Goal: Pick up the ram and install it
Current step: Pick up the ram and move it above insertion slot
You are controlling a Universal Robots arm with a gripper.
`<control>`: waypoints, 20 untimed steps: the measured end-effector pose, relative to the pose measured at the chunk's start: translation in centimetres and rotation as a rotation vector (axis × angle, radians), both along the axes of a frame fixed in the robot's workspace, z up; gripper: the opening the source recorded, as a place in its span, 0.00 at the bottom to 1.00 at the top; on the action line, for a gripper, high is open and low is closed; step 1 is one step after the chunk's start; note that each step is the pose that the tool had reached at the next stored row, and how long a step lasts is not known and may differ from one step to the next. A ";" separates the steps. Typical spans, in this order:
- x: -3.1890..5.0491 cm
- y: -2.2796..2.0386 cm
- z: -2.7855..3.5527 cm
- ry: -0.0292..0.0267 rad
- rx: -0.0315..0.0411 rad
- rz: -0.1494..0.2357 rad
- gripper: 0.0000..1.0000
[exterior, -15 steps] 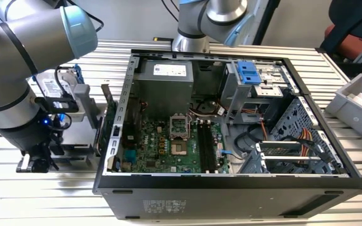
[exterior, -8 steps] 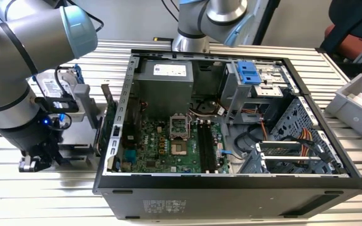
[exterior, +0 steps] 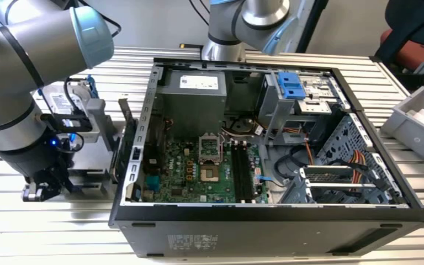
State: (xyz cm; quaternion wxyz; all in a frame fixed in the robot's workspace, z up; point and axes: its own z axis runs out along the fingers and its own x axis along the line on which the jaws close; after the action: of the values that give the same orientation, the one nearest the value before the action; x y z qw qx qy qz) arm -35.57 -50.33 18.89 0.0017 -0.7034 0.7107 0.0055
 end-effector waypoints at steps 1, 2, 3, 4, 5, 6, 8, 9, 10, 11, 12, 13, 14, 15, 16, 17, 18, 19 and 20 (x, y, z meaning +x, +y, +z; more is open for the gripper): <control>0.00 0.00 0.00 -0.0005 0.0000 0.000 0.00; 0.00 0.00 0.00 -0.0008 0.0000 0.000 0.00; 0.00 0.00 0.00 -0.0011 0.0000 0.000 0.00; 0.00 0.00 0.00 -0.0013 0.0000 0.000 0.00; 0.00 0.00 0.00 -0.0016 0.0000 0.000 0.00; 0.00 0.00 0.00 -0.0019 0.0000 0.000 0.00; 0.00 0.00 0.00 -0.0024 0.0000 0.000 0.00; 0.00 0.00 0.00 -0.0027 0.0000 0.000 0.00; 0.00 0.00 0.00 -0.0029 0.0000 0.000 0.00; 0.00 0.00 0.00 -0.0032 0.0000 0.000 0.00; 0.00 0.00 0.03 -0.0032 0.0000 0.000 0.00; 0.00 0.00 0.11 -0.0031 -0.0002 0.000 0.00; -0.01 0.00 0.22 -0.0032 -0.0001 0.000 0.00; -0.01 0.00 0.37 -0.0030 -0.0001 0.000 0.00; 0.00 0.00 0.55 -0.0031 -0.0001 0.000 0.00; 0.00 0.00 0.73 -0.0031 -0.0001 0.000 0.00; 0.00 0.00 0.90 -0.0031 -0.0001 0.000 0.00; 0.00 0.00 1.10 -0.0031 -0.0001 0.000 0.00; 0.00 0.00 1.27 -0.0031 0.0000 0.000 0.00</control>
State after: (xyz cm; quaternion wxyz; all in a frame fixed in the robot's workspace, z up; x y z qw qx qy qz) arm -35.57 -50.33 20.16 0.0028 -0.7034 0.7108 0.0044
